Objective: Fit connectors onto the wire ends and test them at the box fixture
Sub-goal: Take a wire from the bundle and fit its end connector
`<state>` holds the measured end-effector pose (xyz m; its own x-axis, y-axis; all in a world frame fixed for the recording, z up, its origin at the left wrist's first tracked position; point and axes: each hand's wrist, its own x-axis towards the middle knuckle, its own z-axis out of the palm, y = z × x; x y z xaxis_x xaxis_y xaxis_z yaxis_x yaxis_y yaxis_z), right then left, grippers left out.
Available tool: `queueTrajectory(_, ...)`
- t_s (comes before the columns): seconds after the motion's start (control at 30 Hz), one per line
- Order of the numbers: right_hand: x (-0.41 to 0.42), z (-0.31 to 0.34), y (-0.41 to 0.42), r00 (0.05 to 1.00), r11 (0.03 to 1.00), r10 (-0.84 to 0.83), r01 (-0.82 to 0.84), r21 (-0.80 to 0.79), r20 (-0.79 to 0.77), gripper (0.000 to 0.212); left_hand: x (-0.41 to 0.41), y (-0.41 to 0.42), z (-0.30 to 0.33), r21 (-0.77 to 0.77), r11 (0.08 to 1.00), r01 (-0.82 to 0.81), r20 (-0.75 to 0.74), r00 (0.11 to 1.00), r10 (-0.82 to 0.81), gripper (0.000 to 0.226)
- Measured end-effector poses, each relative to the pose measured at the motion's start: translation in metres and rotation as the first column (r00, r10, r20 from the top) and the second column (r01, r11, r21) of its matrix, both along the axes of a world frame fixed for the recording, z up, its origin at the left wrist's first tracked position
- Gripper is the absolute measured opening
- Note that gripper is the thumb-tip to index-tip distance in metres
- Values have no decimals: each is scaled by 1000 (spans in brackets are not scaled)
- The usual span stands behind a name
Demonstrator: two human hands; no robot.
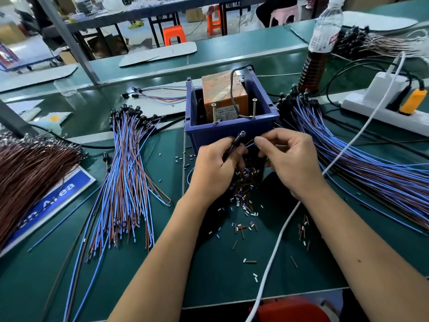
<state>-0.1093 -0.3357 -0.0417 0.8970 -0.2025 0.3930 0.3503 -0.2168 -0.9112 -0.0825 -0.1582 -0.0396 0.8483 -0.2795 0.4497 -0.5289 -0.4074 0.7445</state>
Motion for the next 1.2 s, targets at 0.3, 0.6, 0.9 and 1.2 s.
queueTrajectory(0.3,-4,4,7,997,992,-37,28,125,67,17,-7,-11,6,-130,991,29,53,998,-22,18)
queueTrajectory(0.6,-5,9,1,987,950,-131,99,295,90,16,-7,-4,9,-191,981,-26,38,999,34,21)
queueTrajectory(0.9,-10,11,41,991,911,128,-132,391,36,12,-10,-13,6,-310,950,-38,-7,999,37,26)
queueTrajectory(1.2,-8,14,30,989,949,-6,-41,312,149,9,-18,-12,11,-383,856,-348,398,774,493,10)
